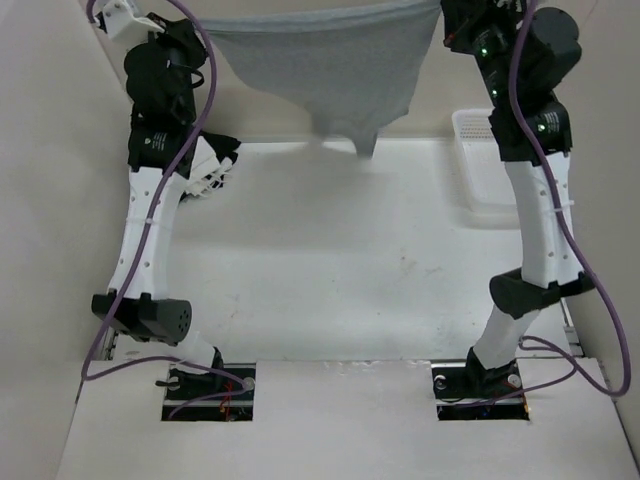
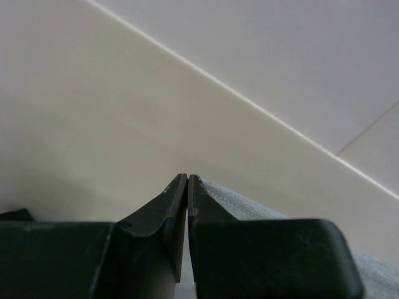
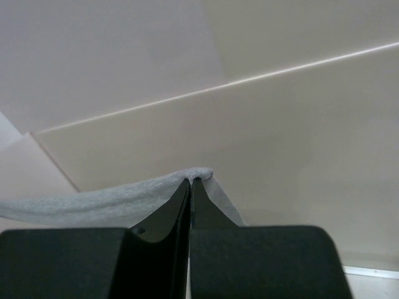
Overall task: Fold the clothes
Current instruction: Flatten the tank top out, then fold the tank top
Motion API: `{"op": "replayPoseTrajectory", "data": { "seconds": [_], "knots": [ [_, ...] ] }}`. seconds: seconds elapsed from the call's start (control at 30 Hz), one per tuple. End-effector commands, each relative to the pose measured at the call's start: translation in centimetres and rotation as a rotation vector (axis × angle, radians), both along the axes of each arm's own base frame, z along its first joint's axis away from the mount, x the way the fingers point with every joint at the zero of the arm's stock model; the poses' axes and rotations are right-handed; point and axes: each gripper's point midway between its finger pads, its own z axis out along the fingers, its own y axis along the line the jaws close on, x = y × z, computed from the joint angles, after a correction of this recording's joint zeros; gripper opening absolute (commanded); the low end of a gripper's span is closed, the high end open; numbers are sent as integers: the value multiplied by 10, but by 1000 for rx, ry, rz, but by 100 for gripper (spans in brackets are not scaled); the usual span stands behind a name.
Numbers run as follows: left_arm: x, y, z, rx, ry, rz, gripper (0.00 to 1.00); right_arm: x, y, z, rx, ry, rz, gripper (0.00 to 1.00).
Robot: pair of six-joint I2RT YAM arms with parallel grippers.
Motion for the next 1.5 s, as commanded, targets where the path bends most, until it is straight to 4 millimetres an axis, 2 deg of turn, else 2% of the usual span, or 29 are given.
{"op": "replayPoseTrajectory", "data": {
  "seconds": [0.0, 0.13, 0.23, 0.3, 0.37, 0.47, 0.5, 0.57, 0.63, 0.73, 0.8, 0.87, 0.93, 1.0, 1.07, 1.13, 1.23, 1.33, 1.4, 1.47],
  "knots": [
    [-36, 10, 30, -8, -80, 5, 3, -27, -16, 14, 2, -29, -12, 0],
    [-47, 7, -4, 3, -40, 13, 3, -30, -19, -35, -25, 55, -23, 0],
    [-68, -4, -54, 3, 16, 11, 3, -55, -18, -90, -28, 122, -15, 0],
    [-90, -13, -99, 7, 71, 4, 3, -82, -6, -137, -24, 173, 25, 0],
    [-113, -17, -153, 7, 137, 10, 3, -108, 9, -192, -32, 238, 66, 0],
    [-154, -23, -229, 26, 241, -17, 3, -148, 22, -275, -63, 354, 96, 0],
    [-168, -21, -250, 39, 276, -18, 3, -160, 25, -296, -71, 387, 104, 0],
    [-193, -15, -283, 43, 337, -7, 3, -192, 33, -351, -91, 493, 148, 0],
    [-216, -11, -308, 10, 384, -20, 3, -226, 41, -400, -98, 604, 200, 0],
    [-243, -14, -347, -40, 480, -58, 3, -271, 51, -455, -89, 755, 293, 0],
    [-260, -15, -379, -81, 576, -74, 3, -304, 63, -480, -83, 847, 380, 0],
    [-270, -14, -398, -104, 635, -71, 2, -328, 69, -490, -79, 898, 436, 0],
    [-279, -8, -408, -143, 661, -44, 2, -345, 75, -485, -56, 910, 483, 0],
    [-282, -4, -407, -172, 652, -29, 2, -350, 77, -473, -48, 886, 501, 0],
    [-277, -6, -396, -190, 617, -35, 2, -342, 78, -462, -48, 854, 480, 0],
    [-266, -10, -379, -176, 577, -29, 2, -321, 76, -449, -66, 807, 426, 0],
    [-238, -16, -345, -150, 497, 0, 3, -278, 78, -420, -80, 717, 364, 0],
    [-201, -18, -316, -139, 426, 39, 3, -216, 71, -394, -76, 639, 283, 0],
    [-173, -26, -306, -163, 416, 13, 3, -172, 62, -379, -48, 611, 233, 0],
    [-144, -25, -300, -173, 409, 28, 3, -131, 54, -369, -18, 590, 190, 0]
  ]
}}
